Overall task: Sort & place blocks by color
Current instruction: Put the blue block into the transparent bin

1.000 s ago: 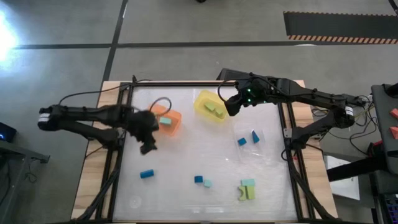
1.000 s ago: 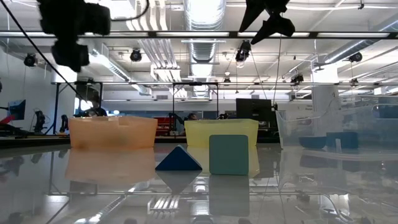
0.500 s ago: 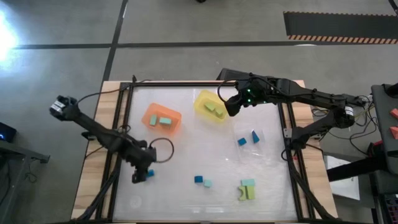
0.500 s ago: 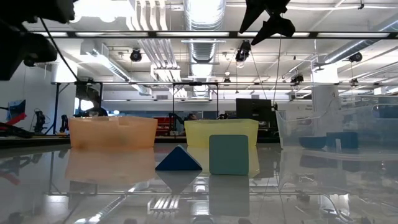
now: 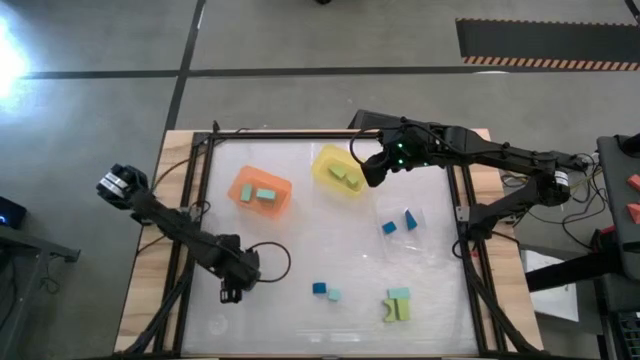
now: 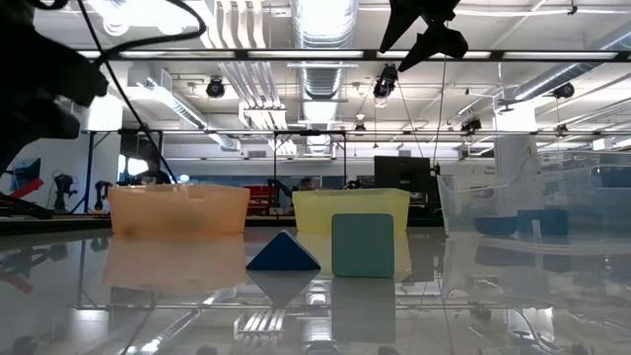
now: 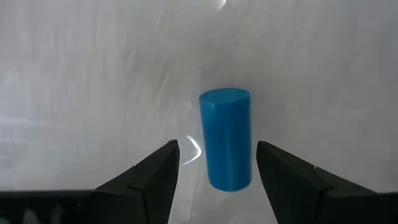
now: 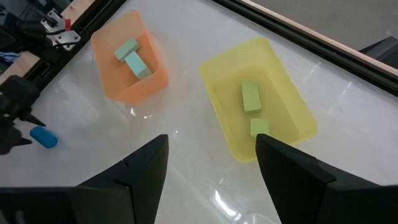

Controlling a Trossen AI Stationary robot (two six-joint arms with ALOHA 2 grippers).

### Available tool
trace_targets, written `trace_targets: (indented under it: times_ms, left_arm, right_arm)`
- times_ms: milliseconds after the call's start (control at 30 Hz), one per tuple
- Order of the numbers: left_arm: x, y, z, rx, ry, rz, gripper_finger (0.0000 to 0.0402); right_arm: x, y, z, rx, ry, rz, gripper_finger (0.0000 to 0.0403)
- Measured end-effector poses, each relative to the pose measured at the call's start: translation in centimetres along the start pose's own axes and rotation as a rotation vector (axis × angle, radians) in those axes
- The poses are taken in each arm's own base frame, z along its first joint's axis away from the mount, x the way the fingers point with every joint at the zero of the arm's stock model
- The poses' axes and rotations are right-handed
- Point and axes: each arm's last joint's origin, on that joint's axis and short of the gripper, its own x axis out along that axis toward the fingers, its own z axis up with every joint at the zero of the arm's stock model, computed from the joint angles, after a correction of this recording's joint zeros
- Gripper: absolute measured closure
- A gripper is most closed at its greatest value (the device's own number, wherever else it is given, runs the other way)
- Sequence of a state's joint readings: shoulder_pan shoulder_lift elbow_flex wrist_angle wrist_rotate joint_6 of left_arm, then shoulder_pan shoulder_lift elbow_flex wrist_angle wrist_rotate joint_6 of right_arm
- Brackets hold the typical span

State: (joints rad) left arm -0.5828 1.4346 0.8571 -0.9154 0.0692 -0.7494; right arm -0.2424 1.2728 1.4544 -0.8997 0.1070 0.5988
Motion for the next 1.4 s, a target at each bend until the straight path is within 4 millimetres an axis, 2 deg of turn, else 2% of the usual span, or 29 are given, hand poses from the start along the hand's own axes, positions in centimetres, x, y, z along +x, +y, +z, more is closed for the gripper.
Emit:
trace_targets:
  times_ms: [267, 500, 600, 800, 933, 1167, 1400]
  left_arm:
    - [2.0, -0.5, 0.7, 0.004, 0.034, 0.031, 0.0203]
    - [3.3, -0.3, 0.5, -0.007, 0.061, 0.057, 0.0205]
    - [3.6, -0.1, 0.4, -0.028, 0.054, 0.048, 0.0220]
    - [3.7, 0.1, 0.2, -0.033, 0.051, 0.047, 0.0280]
    - [3.5, 0.1, 0.2, -0.032, 0.040, 0.042, 0.0282]
    - [1.2, 0.5, -0.1, -0.032, -0.085, 0.015, 0.0282]
    - [-4.2, 1.8, 0.3, -0.096, -0.378, -0.034, 0.0282]
  right_arm:
    - [0.0, 0.0, 0.0, -0.001, 0.000, 0.000, 0.0170]
    - [0.0, 0.0, 0.0, -0.008, 0.001, 0.000, 0.0170]
    - [0.0, 0.0, 0.0, -0.009, 0.001, 0.000, 0.0170]
    - [0.0, 0.0, 0.0, -0.009, 0.001, 0.000, 0.0170]
    - [0.0, 0.3, -0.2, -0.021, 0.005, 0.007, 0.0170]
    - [-0.4, 2.4, -1.8, -0.116, 0.035, 0.068, 0.0170]
    - [-1.1, 5.4, -2.7, -0.206, -0.071, 0.171, 0.0170]
